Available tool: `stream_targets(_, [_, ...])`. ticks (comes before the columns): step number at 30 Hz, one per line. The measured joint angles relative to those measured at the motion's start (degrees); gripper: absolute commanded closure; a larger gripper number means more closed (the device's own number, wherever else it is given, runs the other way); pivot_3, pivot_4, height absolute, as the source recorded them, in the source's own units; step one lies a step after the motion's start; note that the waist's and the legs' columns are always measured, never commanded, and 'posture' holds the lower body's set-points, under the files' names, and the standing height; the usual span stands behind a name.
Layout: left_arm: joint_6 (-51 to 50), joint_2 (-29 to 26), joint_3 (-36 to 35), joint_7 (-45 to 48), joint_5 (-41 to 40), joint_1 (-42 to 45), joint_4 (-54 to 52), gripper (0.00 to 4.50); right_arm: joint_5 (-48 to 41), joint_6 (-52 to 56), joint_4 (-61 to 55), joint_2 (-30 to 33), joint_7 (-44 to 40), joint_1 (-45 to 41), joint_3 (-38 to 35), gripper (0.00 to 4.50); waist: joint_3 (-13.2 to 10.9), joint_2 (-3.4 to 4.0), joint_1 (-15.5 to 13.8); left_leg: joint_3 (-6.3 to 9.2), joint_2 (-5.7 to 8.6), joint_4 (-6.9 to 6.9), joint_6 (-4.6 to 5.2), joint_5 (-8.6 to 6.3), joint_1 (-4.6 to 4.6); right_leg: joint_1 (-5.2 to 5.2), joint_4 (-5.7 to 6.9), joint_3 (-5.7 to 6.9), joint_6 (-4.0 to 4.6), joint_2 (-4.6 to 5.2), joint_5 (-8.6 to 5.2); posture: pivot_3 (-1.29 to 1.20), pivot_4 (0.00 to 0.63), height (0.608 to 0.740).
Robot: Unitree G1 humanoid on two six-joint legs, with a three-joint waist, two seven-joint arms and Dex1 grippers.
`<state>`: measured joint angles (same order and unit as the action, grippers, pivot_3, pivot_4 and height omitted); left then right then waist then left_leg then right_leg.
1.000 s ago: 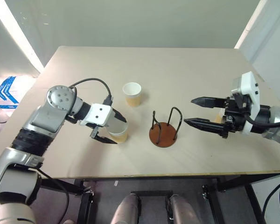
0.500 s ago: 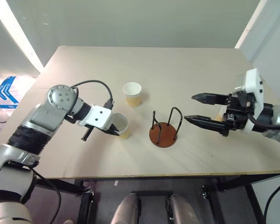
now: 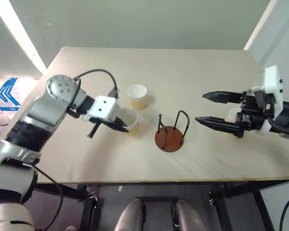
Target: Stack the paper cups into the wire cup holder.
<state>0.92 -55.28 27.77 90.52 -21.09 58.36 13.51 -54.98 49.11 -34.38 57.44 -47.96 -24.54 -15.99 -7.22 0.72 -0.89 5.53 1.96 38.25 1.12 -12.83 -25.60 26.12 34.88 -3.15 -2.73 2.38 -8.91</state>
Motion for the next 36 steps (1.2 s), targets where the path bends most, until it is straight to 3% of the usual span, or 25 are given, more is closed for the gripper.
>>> stream_targets(6, [-5.3,1.0,1.3,0.0,-9.4,9.0,0.0,4.46,-1.7,0.0,-0.4,0.1,-1.4,2.4,-0.2,0.84,0.0,0.01,0.1,-0.02,0.0,0.0,0.0,-0.01,-0.1,0.07,-0.03,-0.01,-0.6,0.0,0.26,0.0,0.15,0.74])
stream_targets(15, [-4.5,5.1,11.1,0.1,-17.4,20.6,6.0,4.46,-2.4,0.1,-2.5,1.8,-2.2,4.3,-0.6,0.84,0.0,0.0,0.0,-0.03,0.02,0.11,0.09,0.0,-0.26,0.05,-0.19,-0.02,-0.83,0.04,0.27,0.0,0.15,0.74])
stream_targets(26, [3.3,15.8,21.3,0.1,-18.3,25.2,18.2,4.46,-4.5,0.3,-5.2,1.4,2.4,8.8,-3.6,0.84,0.0,0.02,-0.5,-0.11,0.07,0.65,0.06,-0.07,-0.43,-0.08,-0.17,-0.06,-1.35,0.11,0.21,0.0,0.15,0.74])
stream_targets(34, [10.4,19.7,25.5,0.1,-15.1,25.9,23.0,4.46,-5.5,0.3,-6.6,1.9,4.1,11.7,-6.4,0.84,0.0,0.01,-0.7,-0.15,0.17,0.84,0.15,-0.22,-0.44,-0.24,-0.28,-0.1,-1.6,0.18,0.17,0.0,0.15,0.74])
stream_targets(36, [10.4,22.9,24.5,0.1,-14.6,25.9,24.6,3.86,-5.5,0.3,-6.6,1.9,4.2,12.4,-6.7,0.84,0.0,0.01,-1.2,-0.14,0.24,0.87,0.17,-0.23,-0.46,-0.27,-0.29,-0.1,-1.68,0.22,0.19,0.0,0.15,0.74])
